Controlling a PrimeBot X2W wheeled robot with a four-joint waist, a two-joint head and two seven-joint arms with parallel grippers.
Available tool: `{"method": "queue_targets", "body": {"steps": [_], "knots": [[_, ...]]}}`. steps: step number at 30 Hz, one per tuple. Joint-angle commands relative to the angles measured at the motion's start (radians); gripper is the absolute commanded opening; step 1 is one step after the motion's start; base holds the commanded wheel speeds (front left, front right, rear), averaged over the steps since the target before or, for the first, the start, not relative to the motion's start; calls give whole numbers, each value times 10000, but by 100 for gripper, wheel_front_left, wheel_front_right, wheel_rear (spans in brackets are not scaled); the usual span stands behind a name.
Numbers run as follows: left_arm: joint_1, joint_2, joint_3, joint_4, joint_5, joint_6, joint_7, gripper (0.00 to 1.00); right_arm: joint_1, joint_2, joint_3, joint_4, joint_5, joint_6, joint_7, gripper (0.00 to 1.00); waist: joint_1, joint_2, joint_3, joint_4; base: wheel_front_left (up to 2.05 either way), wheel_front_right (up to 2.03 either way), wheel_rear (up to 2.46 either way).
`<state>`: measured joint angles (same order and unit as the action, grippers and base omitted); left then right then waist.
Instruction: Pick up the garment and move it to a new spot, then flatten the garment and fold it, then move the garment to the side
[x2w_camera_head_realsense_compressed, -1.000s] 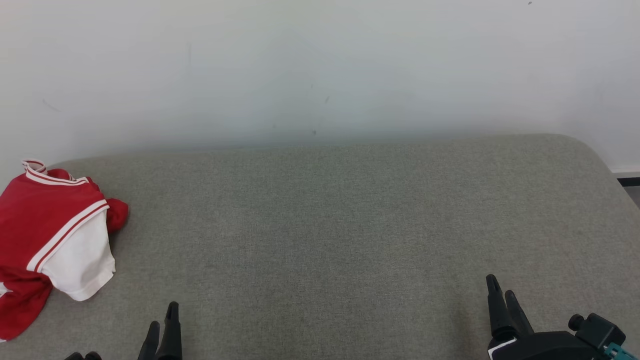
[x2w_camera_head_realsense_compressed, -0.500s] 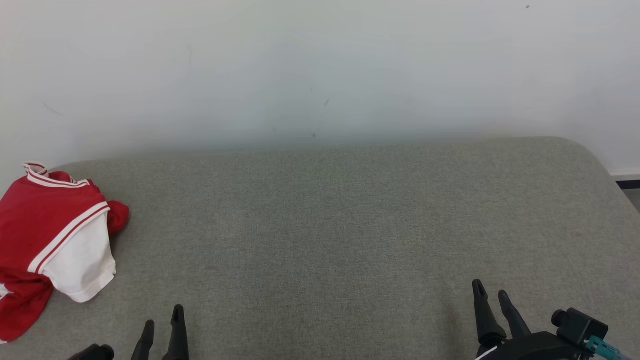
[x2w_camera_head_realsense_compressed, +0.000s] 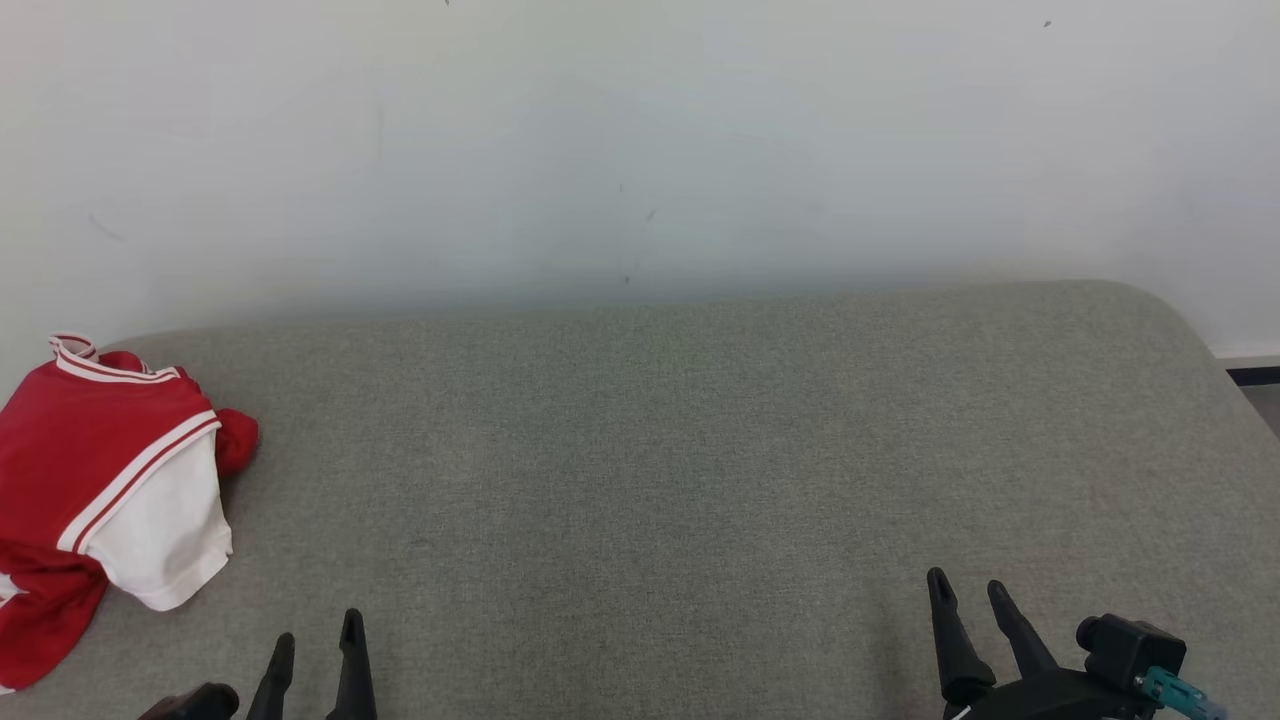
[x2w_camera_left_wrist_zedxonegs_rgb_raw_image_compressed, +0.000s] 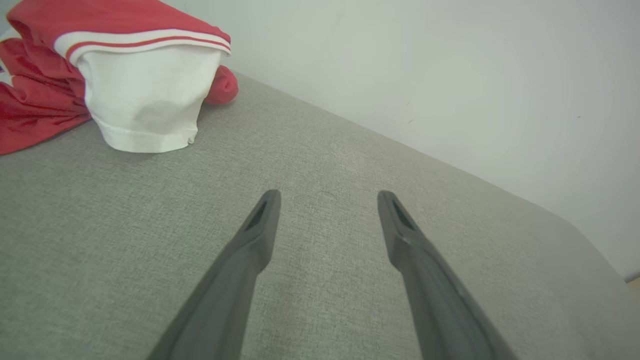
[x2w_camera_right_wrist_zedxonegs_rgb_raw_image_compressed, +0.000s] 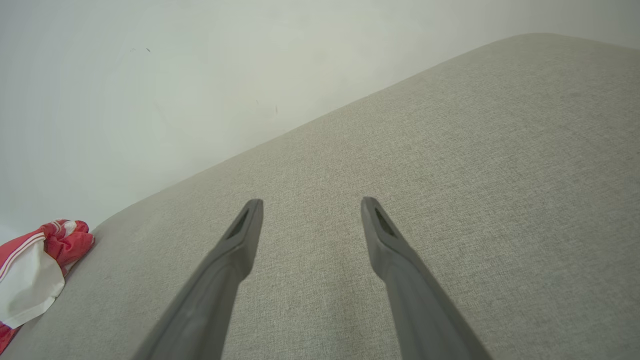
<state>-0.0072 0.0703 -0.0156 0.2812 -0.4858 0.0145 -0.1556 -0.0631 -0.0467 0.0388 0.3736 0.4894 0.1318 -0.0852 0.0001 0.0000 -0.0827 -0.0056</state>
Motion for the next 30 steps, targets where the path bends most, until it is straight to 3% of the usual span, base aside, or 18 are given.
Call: {"method": "queue_targets", "body": {"steps": [1,30], "knots": [[-123,80,19,-31,268,22,-106,100,-25,-44,3,-31,-260,-12,-73,100,-1,0,-12,-1,0,0,0],[34,-123,137,506,2309,-125,-753,100,61,-48,342,325,-2715,-17,-531,100,-1,0,-344,-69,0,0,0]]}}
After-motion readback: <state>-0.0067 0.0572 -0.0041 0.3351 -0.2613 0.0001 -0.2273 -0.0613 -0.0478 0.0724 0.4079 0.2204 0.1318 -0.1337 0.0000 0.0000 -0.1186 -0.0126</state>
